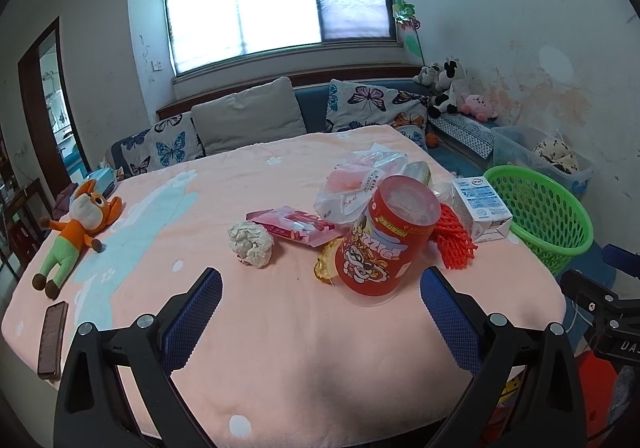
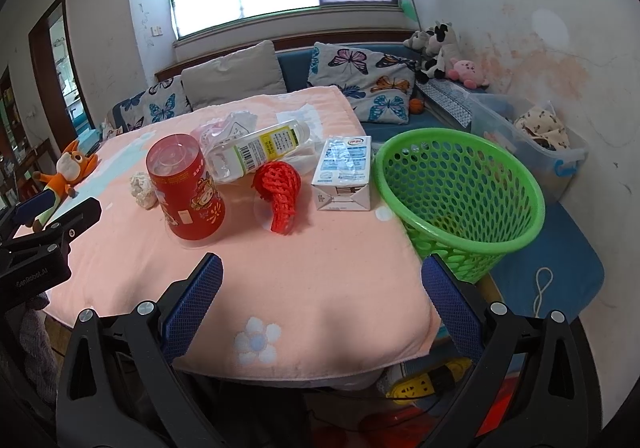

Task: Collect trash
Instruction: 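Approach the table with both tools open, moving toward the red canister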

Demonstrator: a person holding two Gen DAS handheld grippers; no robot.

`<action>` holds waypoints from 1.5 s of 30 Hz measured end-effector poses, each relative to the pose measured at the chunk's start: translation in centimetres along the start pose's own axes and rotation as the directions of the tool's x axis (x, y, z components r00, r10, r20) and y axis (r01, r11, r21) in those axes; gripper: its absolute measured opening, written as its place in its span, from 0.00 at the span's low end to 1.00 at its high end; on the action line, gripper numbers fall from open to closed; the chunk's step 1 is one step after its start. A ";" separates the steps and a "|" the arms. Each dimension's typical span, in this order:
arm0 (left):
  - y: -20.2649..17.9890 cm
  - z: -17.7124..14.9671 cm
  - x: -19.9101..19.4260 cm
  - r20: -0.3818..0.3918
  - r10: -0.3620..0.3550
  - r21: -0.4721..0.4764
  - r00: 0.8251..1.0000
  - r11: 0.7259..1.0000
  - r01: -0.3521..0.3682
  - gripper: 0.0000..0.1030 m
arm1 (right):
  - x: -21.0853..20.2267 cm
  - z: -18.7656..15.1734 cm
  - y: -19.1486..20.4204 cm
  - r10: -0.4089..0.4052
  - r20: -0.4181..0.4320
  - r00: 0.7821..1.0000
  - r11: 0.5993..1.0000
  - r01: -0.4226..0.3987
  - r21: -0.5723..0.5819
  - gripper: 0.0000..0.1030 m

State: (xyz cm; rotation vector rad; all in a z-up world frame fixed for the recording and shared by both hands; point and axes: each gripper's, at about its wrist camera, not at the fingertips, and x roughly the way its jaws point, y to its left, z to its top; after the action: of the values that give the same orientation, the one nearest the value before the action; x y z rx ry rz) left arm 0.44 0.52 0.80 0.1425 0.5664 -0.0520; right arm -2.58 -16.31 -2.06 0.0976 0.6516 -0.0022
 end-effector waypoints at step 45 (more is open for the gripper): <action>3.4 0.1 0.2 -0.037 0.068 -0.032 0.997 0.997 -0.069 0.93 | 0.7 4.9 -0.4 -0.045 0.054 0.997 0.997 0.049 -0.065 0.96</action>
State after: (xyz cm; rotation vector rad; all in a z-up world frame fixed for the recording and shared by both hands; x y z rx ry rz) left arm 1.00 3.87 1.19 0.1305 0.5980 0.0264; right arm 0.95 -17.10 1.31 0.0178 0.6005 -0.0284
